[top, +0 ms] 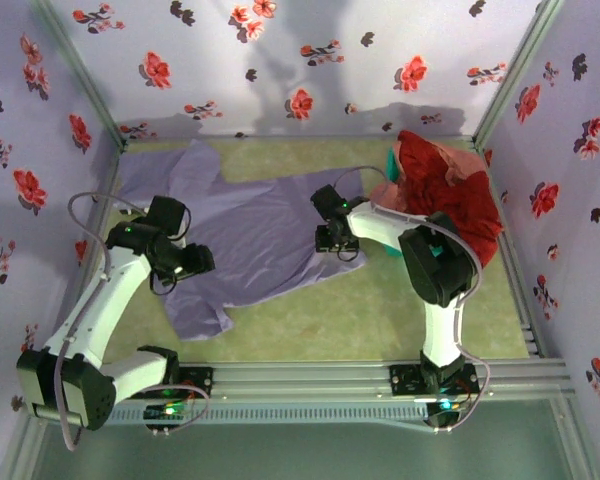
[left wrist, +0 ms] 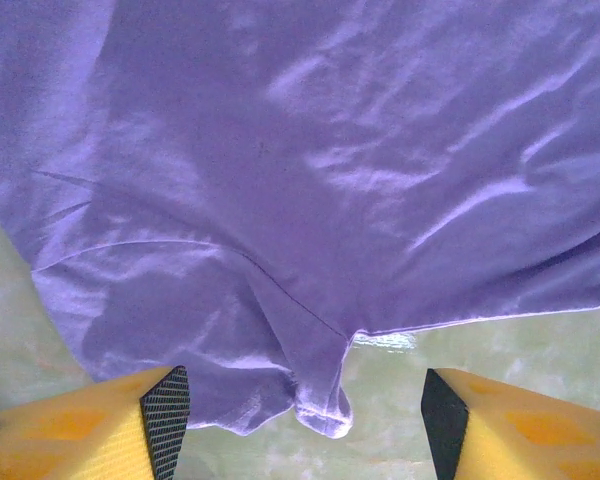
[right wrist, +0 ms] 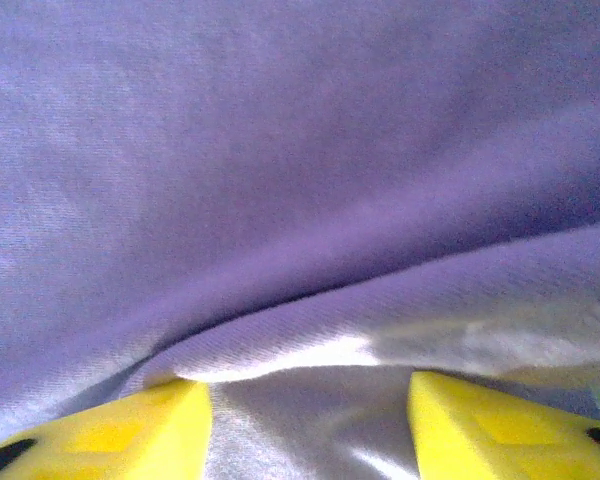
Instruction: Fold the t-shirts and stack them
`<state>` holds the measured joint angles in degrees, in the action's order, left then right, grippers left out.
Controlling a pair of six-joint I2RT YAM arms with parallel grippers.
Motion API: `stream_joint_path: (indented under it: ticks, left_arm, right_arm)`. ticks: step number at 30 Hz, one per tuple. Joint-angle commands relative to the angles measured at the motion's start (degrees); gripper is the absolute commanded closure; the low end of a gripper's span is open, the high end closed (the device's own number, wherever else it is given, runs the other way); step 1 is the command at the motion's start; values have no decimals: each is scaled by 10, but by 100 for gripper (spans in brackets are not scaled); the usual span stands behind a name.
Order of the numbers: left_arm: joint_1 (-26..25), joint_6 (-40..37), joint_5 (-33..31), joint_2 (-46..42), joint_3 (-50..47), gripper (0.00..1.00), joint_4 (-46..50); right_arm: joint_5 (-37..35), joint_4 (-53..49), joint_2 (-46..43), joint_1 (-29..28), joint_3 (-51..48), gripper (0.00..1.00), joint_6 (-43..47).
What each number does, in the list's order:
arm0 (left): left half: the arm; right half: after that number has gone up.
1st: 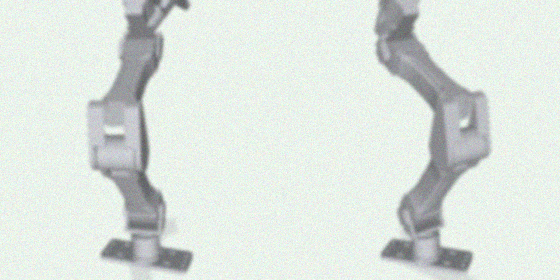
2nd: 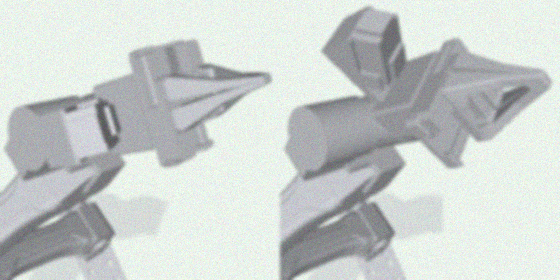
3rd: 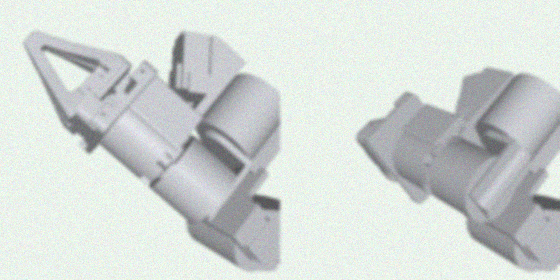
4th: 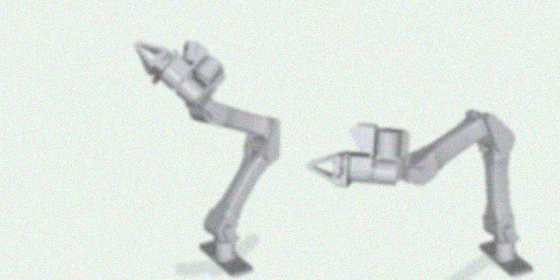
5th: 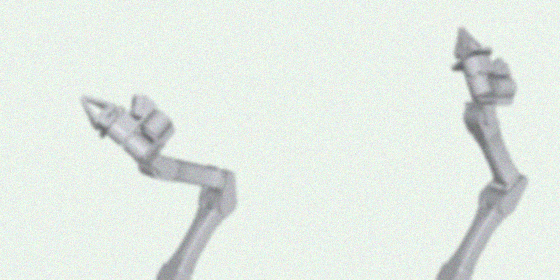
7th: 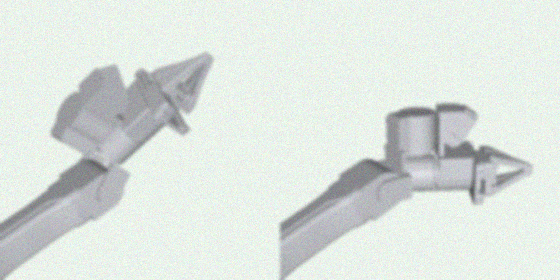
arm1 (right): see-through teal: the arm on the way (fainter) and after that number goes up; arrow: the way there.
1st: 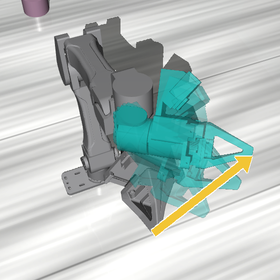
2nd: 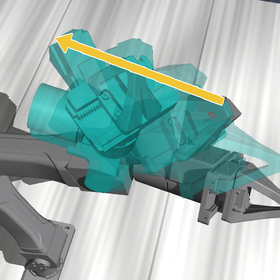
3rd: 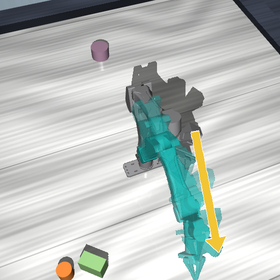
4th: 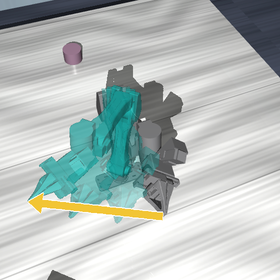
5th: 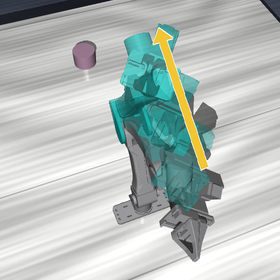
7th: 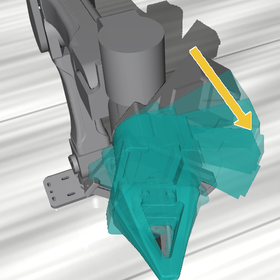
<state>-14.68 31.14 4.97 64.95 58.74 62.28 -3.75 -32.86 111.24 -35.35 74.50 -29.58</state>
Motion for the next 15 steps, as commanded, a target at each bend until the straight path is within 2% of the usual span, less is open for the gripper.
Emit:
stream_joint_path:
  ticks: [1, 3, 7, 11, 15]
  left_arm:
    - [9, -11, 1, -11, -2, 34, 19]
    - [12, -12, 2, -11, -1, 34, 19]
    - [14, -13, 4, -11, 2, 34, 19]
    - [15, -14, 5, -10, 2, 34, 18]
    - [15, -14, 6, -7, 2, 34, 17]
  right_arm:
    - [-18, -42, -82, 1, -17, 36, 6]
    - [-31, -62, -127, 1, -32, 31, 1]
    - [-50, -88, -197, 6, -77, 31, -15]
    - [-47, -69, -236, 16, -154, 53, -31]
    - [-50, -18, -246, 34, -216, 63, -44]
